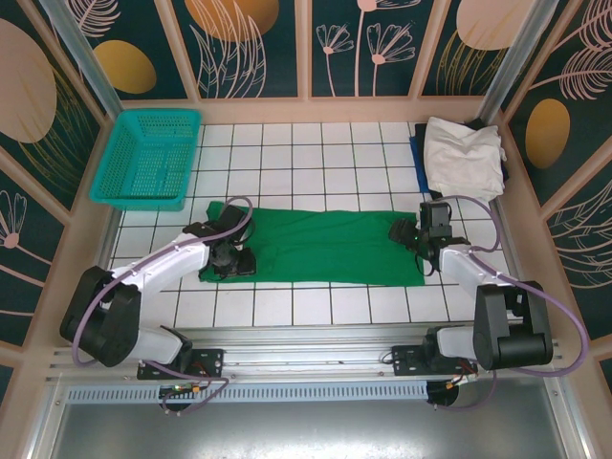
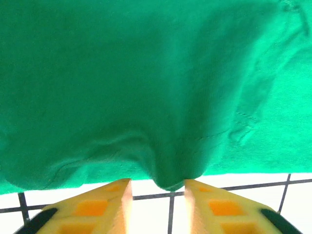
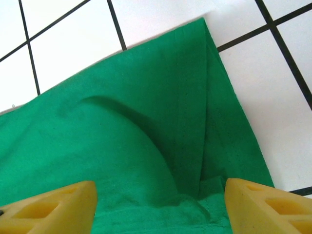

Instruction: Fold and stack the t-shirts

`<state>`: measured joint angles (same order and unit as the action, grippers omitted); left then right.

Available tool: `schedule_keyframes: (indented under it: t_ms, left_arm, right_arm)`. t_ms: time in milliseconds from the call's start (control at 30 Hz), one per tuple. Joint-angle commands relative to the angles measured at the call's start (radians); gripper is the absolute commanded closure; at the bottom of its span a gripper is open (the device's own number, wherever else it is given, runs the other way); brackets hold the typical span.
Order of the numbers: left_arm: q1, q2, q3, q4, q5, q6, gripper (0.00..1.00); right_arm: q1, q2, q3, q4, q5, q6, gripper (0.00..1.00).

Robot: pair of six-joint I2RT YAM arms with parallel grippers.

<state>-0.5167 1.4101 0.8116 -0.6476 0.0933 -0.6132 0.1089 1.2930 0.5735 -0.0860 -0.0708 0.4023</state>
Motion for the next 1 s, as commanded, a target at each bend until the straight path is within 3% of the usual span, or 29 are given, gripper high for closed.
schedule_keyframes:
  t_ms: [0, 100, 200, 433, 633, 833, 967]
  left_arm:
    - [0.001, -0.004, 0.035, -0.027, -0.044, -0.003, 0.57]
    - [0.011, -0.004, 0.106, -0.008, -0.069, -0.013, 0.34]
    - [0.039, 0.029, 0.155, 0.036, -0.090, -0.016, 0.30]
    - [0.144, 0.227, 0.204, 0.211, -0.084, -0.028, 0.32]
    - [0.168, 0.469, 0.322, 0.254, -0.116, -0.006, 0.36]
    - [0.168, 0.666, 0.545, 0.236, -0.122, 0.076, 0.38]
    - [0.170, 0.807, 0.767, 0.200, -0.122, 0.134, 0.38]
  right_arm:
    - [0.022, -0.045, 0.008, 0.014, -0.017, -0.008, 0.30]
    - [0.059, -0.040, 0.028, 0.033, -0.021, -0.013, 0.30]
    - [0.106, 0.023, 0.069, 0.033, 0.004, -0.017, 0.31]
    - [0.114, 0.167, 0.110, 0.007, 0.080, -0.020, 0.31]
    - [0.099, 0.216, 0.130, -0.070, 0.147, -0.003, 0.32]
    - [0.109, 0.173, 0.138, -0.172, 0.120, 0.079, 0.33]
    - [0.210, 0.116, 0.151, -0.260, 0.172, 0.125, 0.33]
